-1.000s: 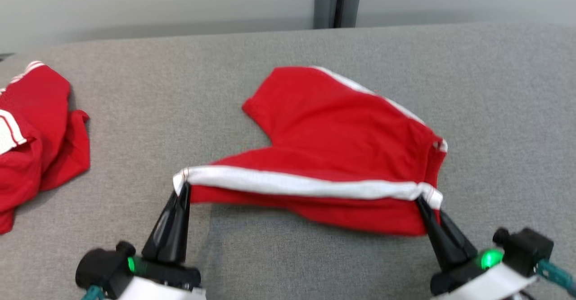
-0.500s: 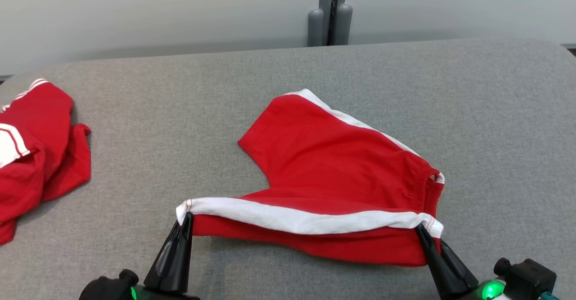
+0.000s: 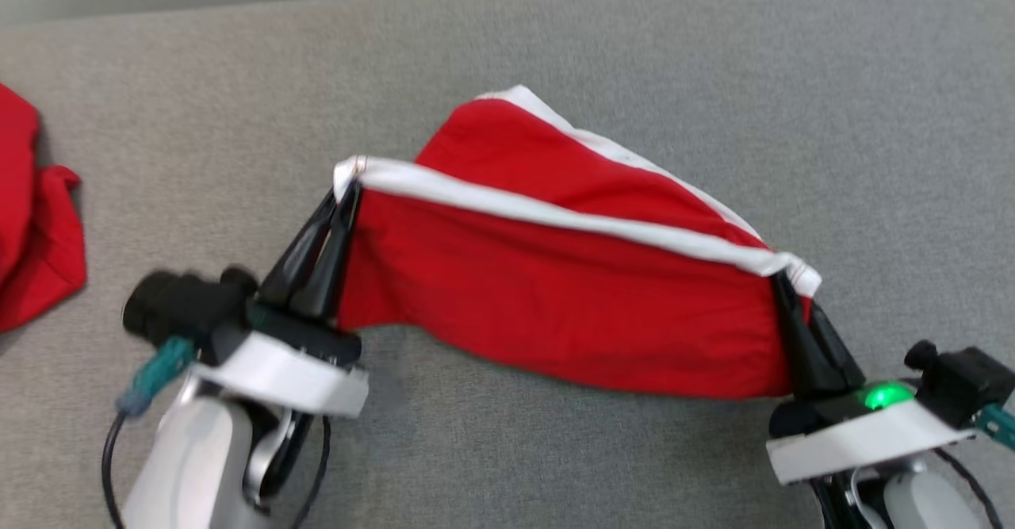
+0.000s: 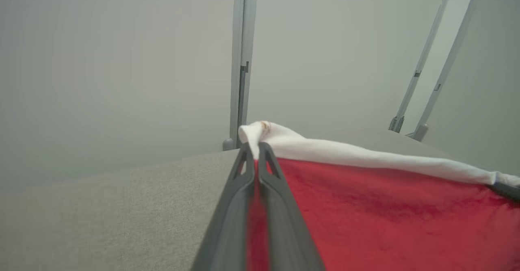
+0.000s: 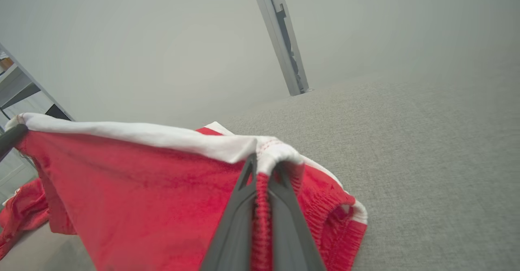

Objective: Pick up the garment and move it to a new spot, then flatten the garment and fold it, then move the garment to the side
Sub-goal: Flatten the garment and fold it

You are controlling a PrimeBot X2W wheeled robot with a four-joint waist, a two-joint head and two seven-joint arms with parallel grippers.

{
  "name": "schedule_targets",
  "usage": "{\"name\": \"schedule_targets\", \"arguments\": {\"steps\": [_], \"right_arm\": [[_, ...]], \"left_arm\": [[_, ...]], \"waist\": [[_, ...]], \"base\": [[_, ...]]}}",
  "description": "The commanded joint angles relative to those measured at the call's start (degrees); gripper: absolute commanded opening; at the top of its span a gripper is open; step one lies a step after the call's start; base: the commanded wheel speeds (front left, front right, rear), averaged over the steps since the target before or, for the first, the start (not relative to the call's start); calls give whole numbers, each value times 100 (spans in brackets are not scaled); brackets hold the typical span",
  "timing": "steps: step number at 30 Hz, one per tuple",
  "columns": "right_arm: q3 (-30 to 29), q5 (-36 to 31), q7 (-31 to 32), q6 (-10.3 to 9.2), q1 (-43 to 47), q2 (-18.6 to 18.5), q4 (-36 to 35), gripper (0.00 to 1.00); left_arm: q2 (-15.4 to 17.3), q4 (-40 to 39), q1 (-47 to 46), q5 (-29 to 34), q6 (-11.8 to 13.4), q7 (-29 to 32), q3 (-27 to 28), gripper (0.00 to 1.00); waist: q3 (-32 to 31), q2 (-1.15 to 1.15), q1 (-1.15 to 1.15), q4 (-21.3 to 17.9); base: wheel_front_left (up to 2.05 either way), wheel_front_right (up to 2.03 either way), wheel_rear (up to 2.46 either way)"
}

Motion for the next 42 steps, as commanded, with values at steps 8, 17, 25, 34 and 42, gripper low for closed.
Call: {"name": "schedule_targets", "arguments": {"steps": [8,17,25,34,42], "right_arm": [[-201,-41,-2,-1,-767,219,485,0],[-67,86,-129,0,-1360,324,960,0],[75,4,-210,0,-1490,292,1212,100],[-58,-435,-248,0,-1046,94,972,100],[-490,-773,-176,-1,-631,30,466,100]], "left_arm": [[134,1043,-1596,-136,-43,313,-523,0],[188,2452,-2937,-455,-44,270,-1004,0],[82,3489,-3346,-844,-44,-88,-1251,100],[44,3382,-2675,-829,359,-688,-837,100],[87,1929,-1254,-585,881,-686,-49,100]], "waist": [[735,0,1,-313],[1046,0,1,-616],[1064,0,1,-619],[743,0,1,-435],[382,0,1,-263]], "base": [[0,0,0],[0,0,0],[0,0,0],[0,0,0],[0,0,0]]}}
